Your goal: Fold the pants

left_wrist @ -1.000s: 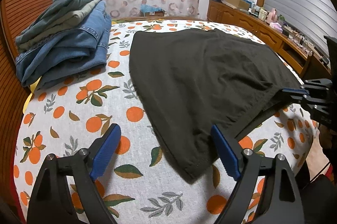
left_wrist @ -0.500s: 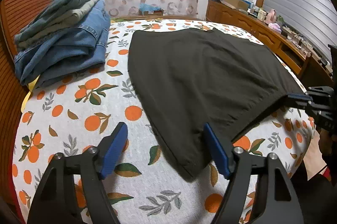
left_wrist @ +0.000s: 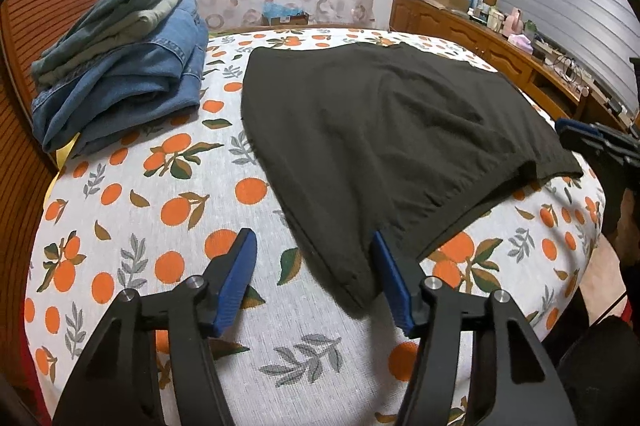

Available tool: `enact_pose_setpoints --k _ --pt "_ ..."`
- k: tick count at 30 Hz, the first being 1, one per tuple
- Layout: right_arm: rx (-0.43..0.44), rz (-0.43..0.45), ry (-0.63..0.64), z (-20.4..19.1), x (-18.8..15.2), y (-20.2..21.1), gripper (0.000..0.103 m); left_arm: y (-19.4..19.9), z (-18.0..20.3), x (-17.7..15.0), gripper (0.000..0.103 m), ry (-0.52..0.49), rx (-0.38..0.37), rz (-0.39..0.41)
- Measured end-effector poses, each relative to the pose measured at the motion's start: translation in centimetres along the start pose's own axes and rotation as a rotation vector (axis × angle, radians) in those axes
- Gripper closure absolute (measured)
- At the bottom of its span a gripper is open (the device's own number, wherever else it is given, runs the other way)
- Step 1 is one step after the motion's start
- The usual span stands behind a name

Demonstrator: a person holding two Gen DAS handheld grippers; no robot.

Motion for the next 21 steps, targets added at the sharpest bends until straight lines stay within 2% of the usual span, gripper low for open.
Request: enact_pose_setpoints --k 3,6,12,14,16,21 --pt "-0.006 0.003 -0.034 0.2 -0.1 -0.3 0.065 0.0 0.1 -0.1 0.044 0.003 0.002 0.005" --pt "-0.024 0.007 -0.053 0.3 -0.2 -0.7 0.063 0.2 0.5 -0.4 0.052 -0.006 0.0 0.009" --pt "-0.032 0.018 -0.08 0.3 -0.3 -0.7 0.063 0.3 1.3 -0.3 0.078 -0.042 -0.016 0.008" --pt "-0.031 0.021 -0.091 0.5 -0.5 -0.5 0.062 0.4 1.3 -0.3 0.089 -0.043 -0.033 0.005" --pt "-0.028 0.024 -0.101 0.8 -0.8 -0.5 0.062 0.5 0.9 -0.3 0.096 -0.029 -0.042 0.005" --pt "-0.029 0.025 -0.115 1.1 -1.2 -0.4 0.062 1.6 -0.1 0.1 0.098 0.008 -0.074 0.031"
Point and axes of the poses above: each gripper's, at about its wrist camera, not at the fingertips, and y roughly against the way its jaws point, z to its right, x to its top, the point moved 2 cm from there along -y, roughly the way its jaws point, and after that the axes turned 14 degrees about -z, right-handed, at the moved point
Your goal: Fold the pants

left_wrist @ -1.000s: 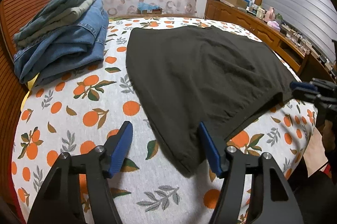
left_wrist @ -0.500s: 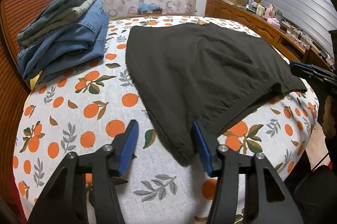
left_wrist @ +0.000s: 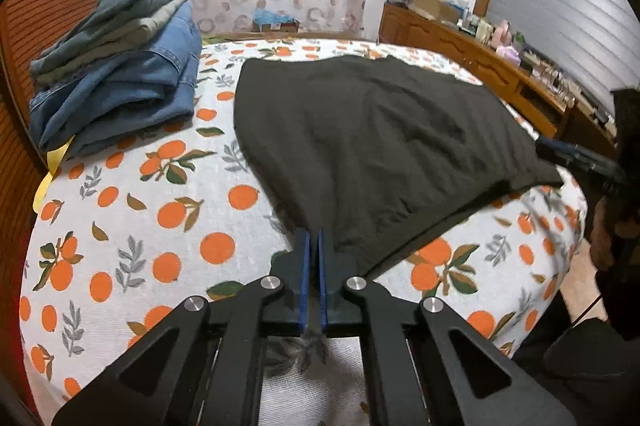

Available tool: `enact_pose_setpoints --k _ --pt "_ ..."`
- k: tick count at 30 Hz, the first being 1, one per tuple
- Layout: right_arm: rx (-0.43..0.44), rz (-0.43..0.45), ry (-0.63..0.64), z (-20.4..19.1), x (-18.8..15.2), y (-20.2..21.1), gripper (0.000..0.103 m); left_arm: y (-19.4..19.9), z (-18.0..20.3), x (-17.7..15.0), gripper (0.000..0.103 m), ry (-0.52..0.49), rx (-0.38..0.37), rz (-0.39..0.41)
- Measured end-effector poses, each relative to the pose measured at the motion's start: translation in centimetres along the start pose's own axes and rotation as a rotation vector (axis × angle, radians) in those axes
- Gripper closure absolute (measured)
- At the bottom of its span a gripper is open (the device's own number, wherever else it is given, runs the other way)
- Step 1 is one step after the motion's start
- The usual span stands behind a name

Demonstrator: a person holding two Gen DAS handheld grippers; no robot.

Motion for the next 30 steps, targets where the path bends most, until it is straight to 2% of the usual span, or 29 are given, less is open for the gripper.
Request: enact_pose_setpoints --k 6,14,22,30 --pt "0.007 0.003 -0.022 0.2 -0.3 0.0 0.062 1.1 1.2 1.4 0.099 -0.032 -0.018 0.031" --pt "0.0 0.015 -0.041 1.1 -0.9 0.7 0.062 2.2 5.0 5.8 0.099 -0.144 -0.054 0.082" --pt "-0.005 0.035 -0.061 2.1 -1.6 1.8 0.062 2.9 11.2 10.4 0.099 -0.286 -0.126 0.121" --pt "-0.016 0.046 -0.086 3.3 -2.5 2.9 0.062 2.7 16.1 13.4 0.099 -0.367 -0.188 0.126"
Point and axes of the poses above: each gripper's, at about its wrist camera, not at the fingertips, and y roughly against the way its jaws point, z to its right, x to its top, the point moved 2 cm from there along -y, roughly the way its jaws point, and after that the axes turned 14 degrees about -z, right-handed, at the moved point
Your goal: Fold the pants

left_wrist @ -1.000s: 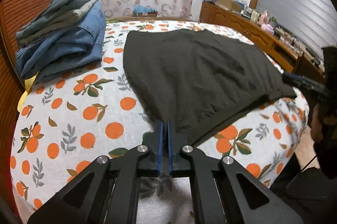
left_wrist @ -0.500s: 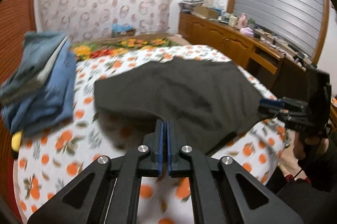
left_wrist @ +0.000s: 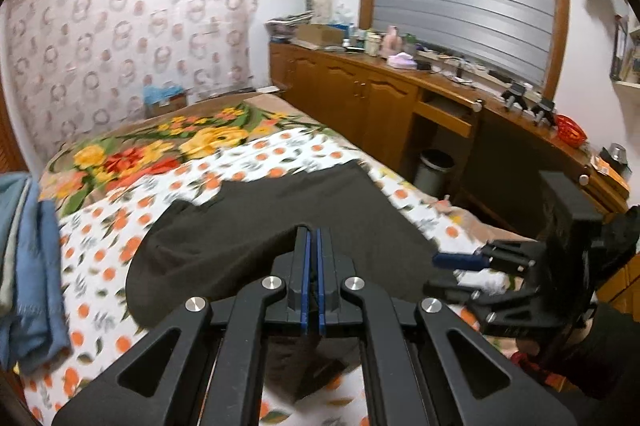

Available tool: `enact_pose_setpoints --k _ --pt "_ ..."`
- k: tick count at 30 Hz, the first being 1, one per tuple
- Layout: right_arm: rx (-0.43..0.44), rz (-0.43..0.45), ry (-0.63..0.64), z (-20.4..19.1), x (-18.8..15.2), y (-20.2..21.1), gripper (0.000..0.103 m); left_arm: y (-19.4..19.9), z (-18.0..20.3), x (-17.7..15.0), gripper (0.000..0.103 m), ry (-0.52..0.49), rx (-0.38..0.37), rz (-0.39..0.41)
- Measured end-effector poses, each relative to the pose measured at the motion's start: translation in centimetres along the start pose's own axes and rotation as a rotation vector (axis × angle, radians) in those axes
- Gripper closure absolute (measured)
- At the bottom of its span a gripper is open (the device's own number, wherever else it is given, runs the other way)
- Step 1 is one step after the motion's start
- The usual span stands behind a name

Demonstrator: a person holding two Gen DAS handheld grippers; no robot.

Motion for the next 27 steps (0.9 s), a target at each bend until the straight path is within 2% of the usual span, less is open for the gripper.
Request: enact_pose_setpoints --k 4,8,11,13,15,18,19,21,23,27 --pt "-0.007 0.009 -0.017 0.9 -0.3 0.9 0.062 -1.0 1.7 2.1 0.099 -0.015 -0.067 -0.01" --pt "-0.014 0.013 -0.029 1.5 -0.5 1.5 0.062 -2.0 3.2 2.8 0.099 -0.033 -0.078 -0.027" --pt "-0.019 0.009 -0.034 1.7 -0.6 1.5 0.062 -2.6 3.4 2.6 0.099 -0.029 -0.062 -0.04" --pt "-0.02 0.007 -0.036 1.8 -0.6 1.4 0.062 -3.2 3.4 2.4 0.099 -0.03 -0.017 -0.057" --pt "-0.021 0.004 -0.04 2.0 -0.5 1.3 0.062 -3.6 3.3 2.2 0.089 -0.028 0.001 -0.062" --pt "-0.019 0.0 -0.038 1.8 -0.2 1.1 0.062 -3.9 2.1 1.7 0.065 -0.002 0.027 -0.067" --pt "-0.018 -0.001 -0.036 1.7 -0.2 1.1 0.062 -3.9 1.6 1.4 0.054 0.01 0.034 -0.063" --pt "-0.016 -0.003 -0.028 1.4 0.1 0.9 0.062 -4.1 0.6 1.1 0.052 0.027 0.047 -0.064" --pt "-0.016 -0.004 -0.021 1.1 0.4 0.6 0.062 -4.3 -0.3 0.6 0.039 0.045 0.071 -0.069" --pt "-0.012 -0.005 -0.007 0.6 1.3 -0.2 0.062 -4.6 -2.3 -0.9 0.028 0.094 0.07 -0.074"
Point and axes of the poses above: each gripper's, at about its wrist camera, not at the fingertips, and y roughly against the way its jaws point, z to its right, x to its top, the point moved 2 cm from there along -y, roughly the way its jaws point, and after that the axes turned 14 degrees about -z, right-handed, at the moved point
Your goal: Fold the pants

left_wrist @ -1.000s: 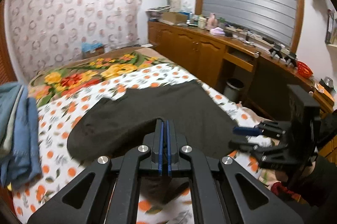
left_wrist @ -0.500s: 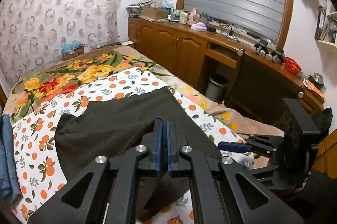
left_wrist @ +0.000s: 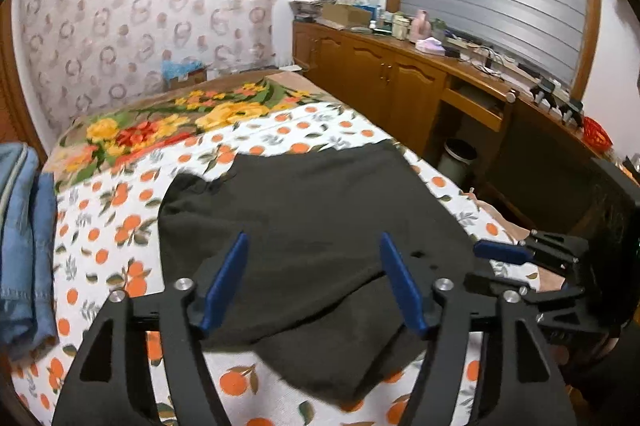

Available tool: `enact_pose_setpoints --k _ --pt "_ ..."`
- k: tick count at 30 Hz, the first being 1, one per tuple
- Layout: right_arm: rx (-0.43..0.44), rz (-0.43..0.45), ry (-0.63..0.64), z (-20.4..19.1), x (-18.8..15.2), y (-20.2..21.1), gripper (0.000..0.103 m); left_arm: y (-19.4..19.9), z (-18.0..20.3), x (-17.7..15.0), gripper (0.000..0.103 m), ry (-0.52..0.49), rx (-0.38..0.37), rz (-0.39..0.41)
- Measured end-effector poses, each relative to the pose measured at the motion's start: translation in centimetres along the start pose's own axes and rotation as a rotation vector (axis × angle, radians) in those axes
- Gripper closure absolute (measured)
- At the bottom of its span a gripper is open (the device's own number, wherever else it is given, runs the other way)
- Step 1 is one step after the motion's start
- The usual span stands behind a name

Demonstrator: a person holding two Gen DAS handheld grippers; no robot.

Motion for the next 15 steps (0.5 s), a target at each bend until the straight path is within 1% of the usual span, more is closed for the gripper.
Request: enact_pose_setpoints --k 1,2,8,15 --pt "0.003 -0.003 0.001 -0.1 0.2 -0.3 0.062 -0.2 -0.4 -0.2 0.025 0.009 -0.001 -0.003" --pt "0.005 -0.008 0.002 -0.1 0.4 -0.7 0.062 -0.3 -0.8 -0.5 0.024 0.017 -0.002 -0.005" --pt "-0.013 -0.074 0.005 -0.2 1.2 -3.4 0.062 -1.1 -2.4 -2.3 0.024 0.06 0.032 -0.008" --pt "-0.032 -0.125 0.013 -0.6 1.7 -4.5 0.062 -1.7 -3.7 -4.3 0.024 0.088 0.029 -0.033"
Point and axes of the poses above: each gripper's, at about its wrist camera, not at the fingertips, and y roughly against the way its jaws point, z to its right, x to its top, the point moved 2 cm from there along -y, roughly the way its jaws point, and after that the axes turned 14 degrees about -z, right-handed, at the moved point
